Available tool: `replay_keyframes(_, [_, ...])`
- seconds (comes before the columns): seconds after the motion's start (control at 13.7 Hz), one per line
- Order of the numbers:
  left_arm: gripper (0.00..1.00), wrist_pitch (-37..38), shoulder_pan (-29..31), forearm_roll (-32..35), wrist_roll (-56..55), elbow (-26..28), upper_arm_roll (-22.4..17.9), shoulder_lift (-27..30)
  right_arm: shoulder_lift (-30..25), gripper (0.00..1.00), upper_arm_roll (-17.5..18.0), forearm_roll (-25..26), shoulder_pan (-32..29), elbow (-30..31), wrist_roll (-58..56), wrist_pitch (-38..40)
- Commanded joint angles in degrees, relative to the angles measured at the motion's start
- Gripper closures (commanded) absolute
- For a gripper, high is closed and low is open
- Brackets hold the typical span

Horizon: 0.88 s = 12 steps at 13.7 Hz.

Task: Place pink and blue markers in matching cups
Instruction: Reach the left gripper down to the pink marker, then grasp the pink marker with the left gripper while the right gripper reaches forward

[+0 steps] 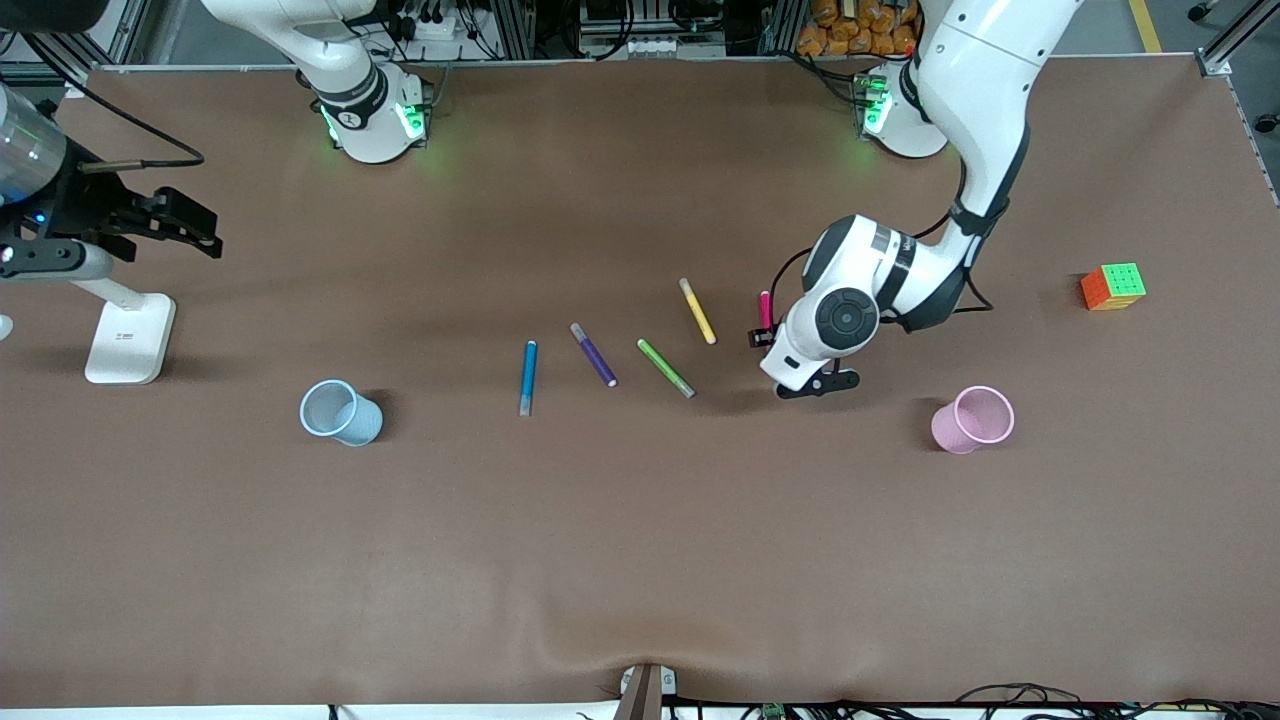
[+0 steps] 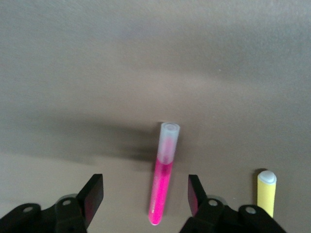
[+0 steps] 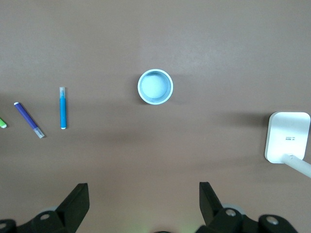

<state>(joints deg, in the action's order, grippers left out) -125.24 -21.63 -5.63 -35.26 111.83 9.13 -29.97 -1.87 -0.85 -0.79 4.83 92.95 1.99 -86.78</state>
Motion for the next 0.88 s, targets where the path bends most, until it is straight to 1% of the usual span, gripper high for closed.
replay_keyframes(0.0, [0.27,-1.9,-1.4,-1.6,-1.0,0.0,-0.1,-1.0,0.3,0.0,0.0,0.1,1.2,0.7,1.3,-1.2])
replay_keyframes(0.22, [0.28,-2.1,-1.4,-2.1,-1.0,-0.7,-0.1,-2.2,2.0,0.0,0.0,0.1,3.7,0.7,3.9,-1.8])
replay_keyframes(0.44, [0.31,-2.1,-1.9,-2.1,-1.0,-0.7,-0.1,-2.7,2.9,0.0,0.0,0.2,5.5,0.7,4.1,-2.0])
replay_keyframes(0.66, [0.32,-2.3,-1.8,-2.2,-1.0,-1.2,-0.1,-3.3,4.8,0.0,0.0,0.1,8.1,0.7,4.2,-4.2])
replay_keyframes(0.8, [0.37,-2.3,-1.9,-2.2,-1.0,-1.3,-0.1,-3.7,5.0,0.0,0.0,0.1,10.4,0.7,4.2,-5.7])
